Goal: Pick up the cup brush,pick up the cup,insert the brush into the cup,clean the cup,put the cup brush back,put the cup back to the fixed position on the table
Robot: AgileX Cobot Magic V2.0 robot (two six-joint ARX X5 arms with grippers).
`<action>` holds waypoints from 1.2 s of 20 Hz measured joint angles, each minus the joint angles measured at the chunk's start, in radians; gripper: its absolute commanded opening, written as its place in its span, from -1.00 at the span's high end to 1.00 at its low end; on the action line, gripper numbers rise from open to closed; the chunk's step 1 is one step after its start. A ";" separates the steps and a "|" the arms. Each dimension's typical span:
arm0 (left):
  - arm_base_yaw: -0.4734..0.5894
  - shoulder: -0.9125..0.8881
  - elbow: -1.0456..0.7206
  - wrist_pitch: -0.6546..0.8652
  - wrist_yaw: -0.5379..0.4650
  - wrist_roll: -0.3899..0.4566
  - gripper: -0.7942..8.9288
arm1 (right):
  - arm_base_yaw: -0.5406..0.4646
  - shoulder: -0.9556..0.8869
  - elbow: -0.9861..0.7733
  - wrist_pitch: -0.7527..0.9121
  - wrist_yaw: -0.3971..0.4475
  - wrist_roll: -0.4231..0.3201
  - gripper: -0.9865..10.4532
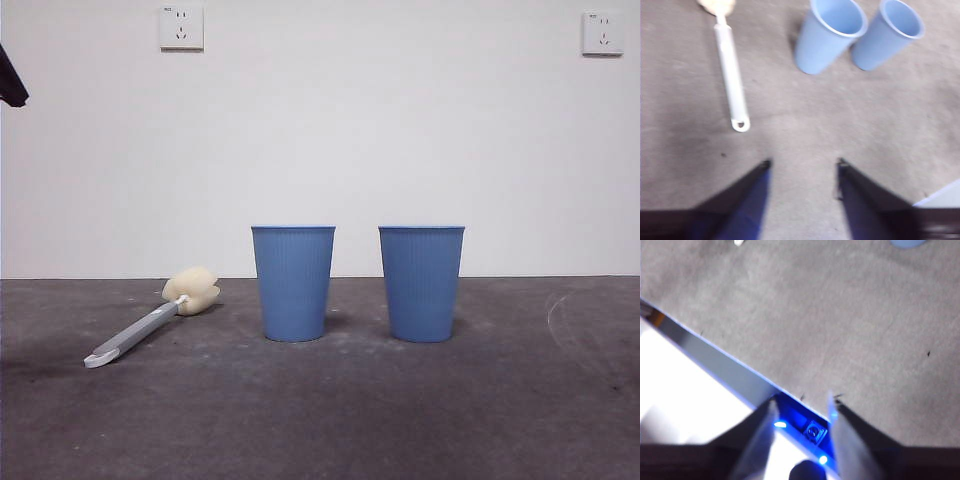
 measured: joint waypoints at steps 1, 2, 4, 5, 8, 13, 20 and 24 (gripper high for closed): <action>0.000 0.000 0.000 0.000 0.014 0.000 0.85 | 0.000 0.001 0.011 -0.022 0.000 -0.010 0.85; 0.000 0.000 0.000 0.000 0.021 0.000 0.85 | 0.000 0.001 0.016 -0.034 0.000 -0.017 0.85; 0.000 0.000 0.000 0.000 0.024 0.000 0.85 | 0.000 0.001 0.020 -0.037 0.000 -0.022 0.85; 0.000 0.000 0.000 0.000 0.025 0.000 0.85 | 0.000 0.001 0.020 -0.037 0.000 -0.022 0.82; 0.000 0.000 0.000 0.000 0.025 0.000 0.85 | 0.000 0.001 0.020 -0.028 0.002 -0.022 0.83; 0.000 0.003 0.000 0.000 0.025 0.000 0.85 | 0.000 0.001 0.020 -0.007 0.048 -0.025 0.83; 0.000 0.015 0.000 0.061 0.008 0.057 0.84 | 0.000 0.001 0.020 -0.007 0.133 -0.026 0.83; 0.004 0.014 0.000 0.255 -0.229 0.211 0.85 | 0.000 0.001 0.020 -0.007 0.166 -0.026 0.83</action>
